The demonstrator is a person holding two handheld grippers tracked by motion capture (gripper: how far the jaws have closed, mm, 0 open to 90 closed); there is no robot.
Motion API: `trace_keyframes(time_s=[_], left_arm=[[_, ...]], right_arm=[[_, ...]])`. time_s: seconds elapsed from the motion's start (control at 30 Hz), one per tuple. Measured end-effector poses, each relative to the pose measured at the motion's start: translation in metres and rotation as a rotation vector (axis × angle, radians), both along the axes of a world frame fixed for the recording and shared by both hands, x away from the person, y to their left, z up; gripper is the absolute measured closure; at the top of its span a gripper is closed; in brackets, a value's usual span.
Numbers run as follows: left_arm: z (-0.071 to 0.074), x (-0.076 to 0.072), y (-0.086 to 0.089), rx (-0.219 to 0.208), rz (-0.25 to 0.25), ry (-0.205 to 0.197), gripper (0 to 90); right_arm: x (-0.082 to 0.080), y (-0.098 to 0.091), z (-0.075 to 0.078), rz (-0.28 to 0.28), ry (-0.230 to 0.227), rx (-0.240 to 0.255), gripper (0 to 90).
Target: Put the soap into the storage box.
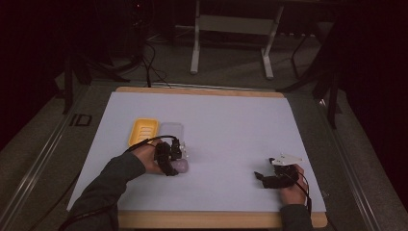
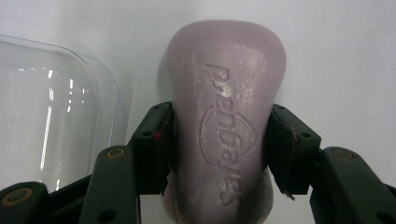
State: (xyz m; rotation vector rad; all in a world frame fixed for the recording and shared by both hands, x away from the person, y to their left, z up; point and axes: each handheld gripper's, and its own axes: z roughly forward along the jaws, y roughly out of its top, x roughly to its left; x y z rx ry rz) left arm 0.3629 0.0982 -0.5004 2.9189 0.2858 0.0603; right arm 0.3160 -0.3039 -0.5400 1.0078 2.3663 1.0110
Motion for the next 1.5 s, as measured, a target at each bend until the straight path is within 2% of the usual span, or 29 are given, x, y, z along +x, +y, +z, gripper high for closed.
trace_keyframes(time_s=[0.17, 0.5, 1.03, 1.5], left_arm=[[0.0007, 0.0021, -0.0043, 0.033, -0.008, 0.017, 47.2], [0.0012, 0.0047, -0.0079, 0.058, -0.02, 0.031, 47.8], [0.0014, 0.0066, -0.0084, 0.046, 0.002, 0.044, 49.5], [0.0033, 0.0076, -0.0091, 0.065, -0.002, 0.023, 49.7]], right_arm=[[0.0, 0.0, 0.0, 0.0, 0.0, 0.0, 14.9], [0.0001, 0.0, 0.0, 0.0, 0.002, 0.001, 15.0], [0.0001, 0.0, 0.0001, 0.001, 0.002, 0.0, 15.0], [0.0001, -0.0001, 0.0001, 0.0, 0.003, 0.0, 15.0]])
